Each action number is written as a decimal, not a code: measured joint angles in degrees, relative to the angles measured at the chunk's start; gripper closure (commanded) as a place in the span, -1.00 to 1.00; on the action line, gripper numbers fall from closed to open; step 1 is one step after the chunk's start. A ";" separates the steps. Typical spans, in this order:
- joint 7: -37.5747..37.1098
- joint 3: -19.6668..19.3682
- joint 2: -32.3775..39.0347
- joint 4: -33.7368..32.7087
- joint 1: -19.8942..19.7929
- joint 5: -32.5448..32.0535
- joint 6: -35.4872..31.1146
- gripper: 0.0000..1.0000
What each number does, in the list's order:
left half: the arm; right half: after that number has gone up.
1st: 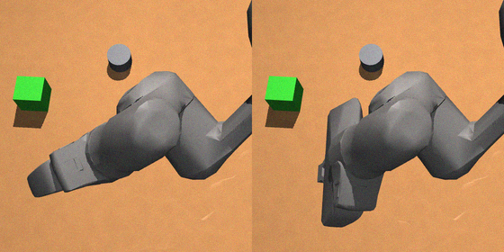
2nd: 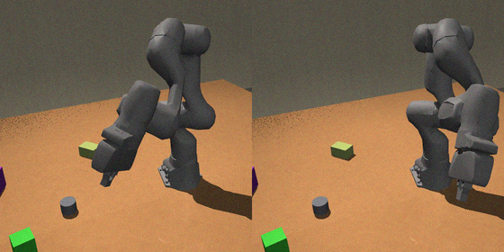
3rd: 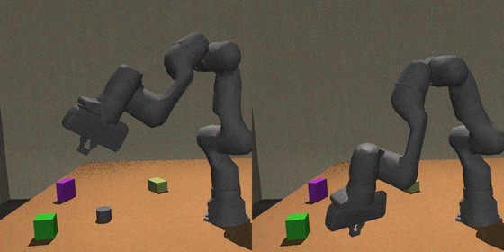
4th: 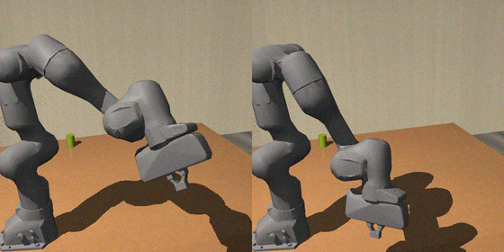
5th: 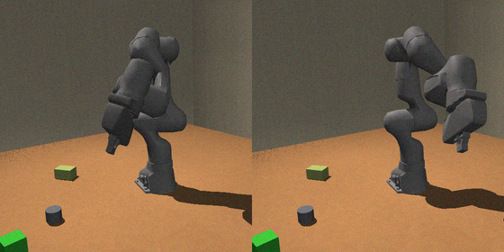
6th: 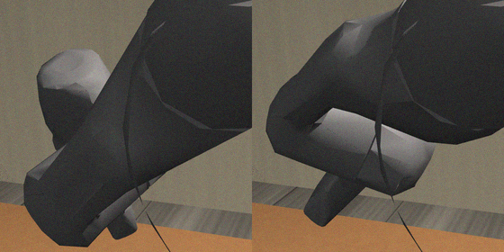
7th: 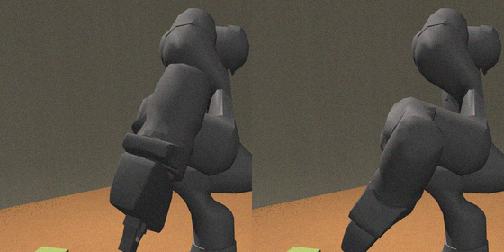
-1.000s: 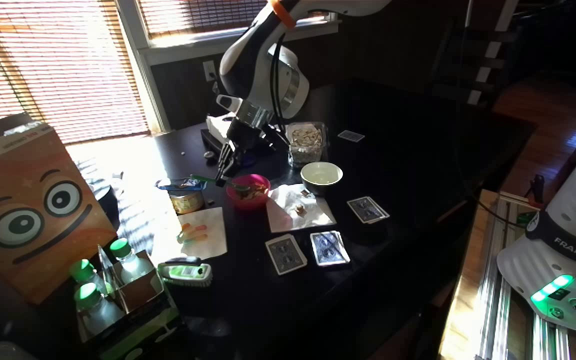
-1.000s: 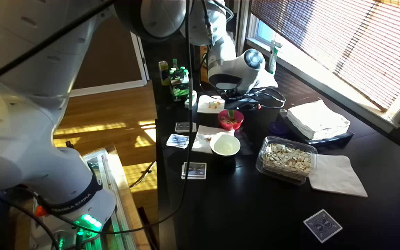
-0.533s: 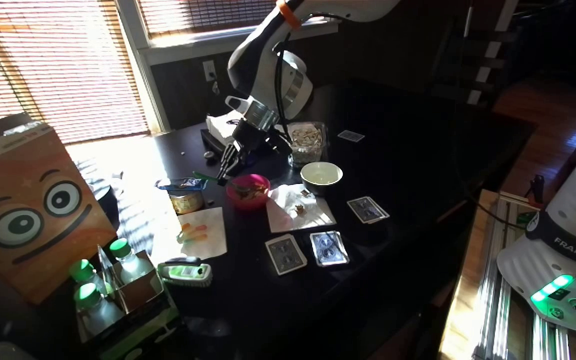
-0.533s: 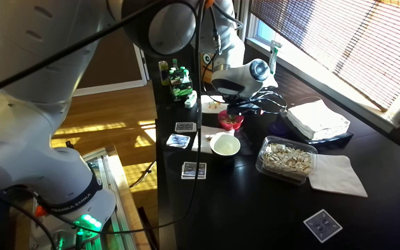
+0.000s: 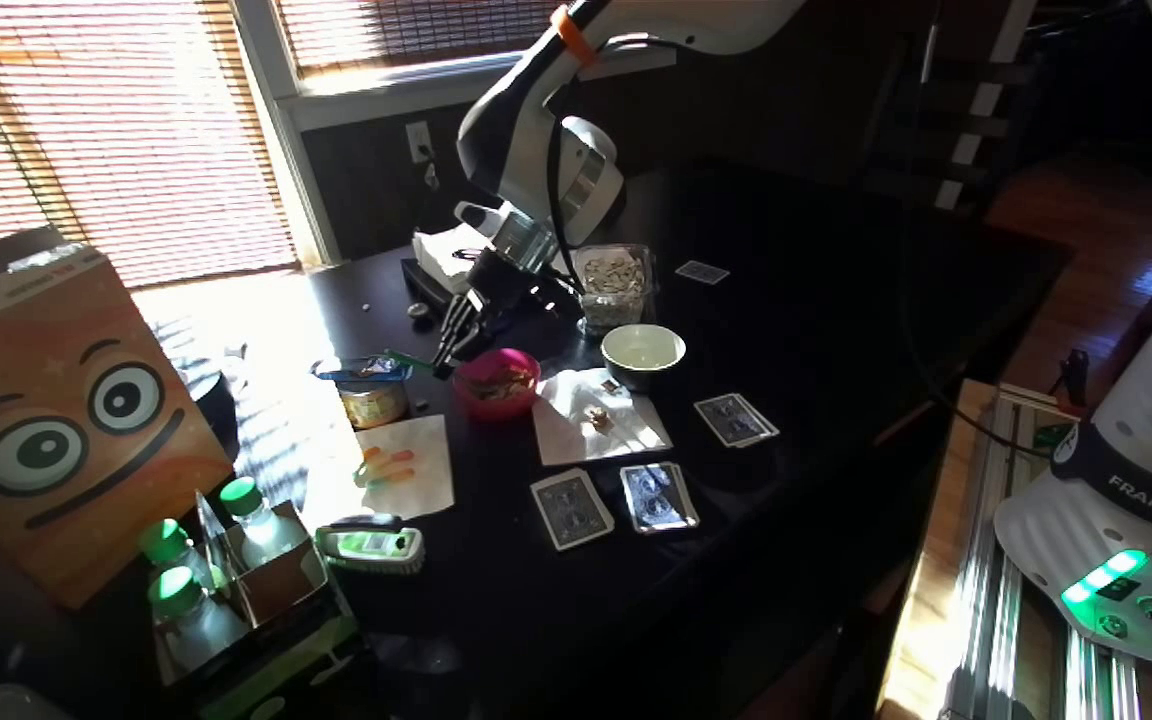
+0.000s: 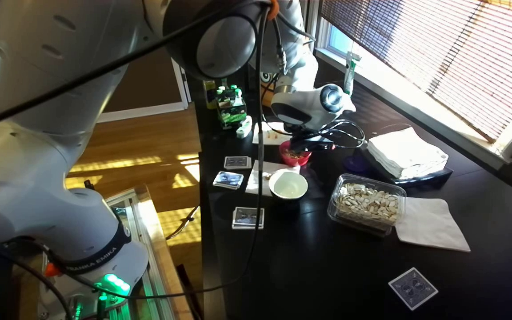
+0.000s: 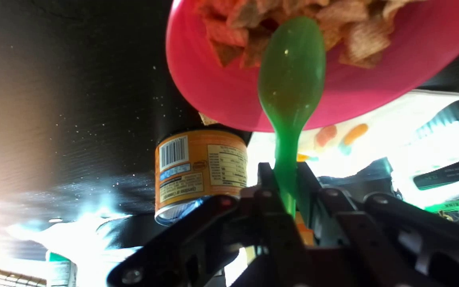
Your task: Use the green spoon to take out some of the contents in the pink bowl and put them in the white bowl.
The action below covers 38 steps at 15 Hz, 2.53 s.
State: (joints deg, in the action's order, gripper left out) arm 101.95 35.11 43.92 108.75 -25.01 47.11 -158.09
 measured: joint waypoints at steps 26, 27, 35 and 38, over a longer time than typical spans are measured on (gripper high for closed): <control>4.48 -10.31 -1.82 -1.55 11.37 4.57 -2.41 0.91; 4.48 -10.82 -1.97 -1.55 11.75 4.56 -2.41 0.91; 4.16 -12.86 -2.60 -1.22 14.46 4.37 -4.74 0.91; 4.16 -12.97 -2.89 -0.87 14.85 4.36 -5.83 0.91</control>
State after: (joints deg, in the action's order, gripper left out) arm 106.10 22.13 41.03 107.88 -10.16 51.46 -163.92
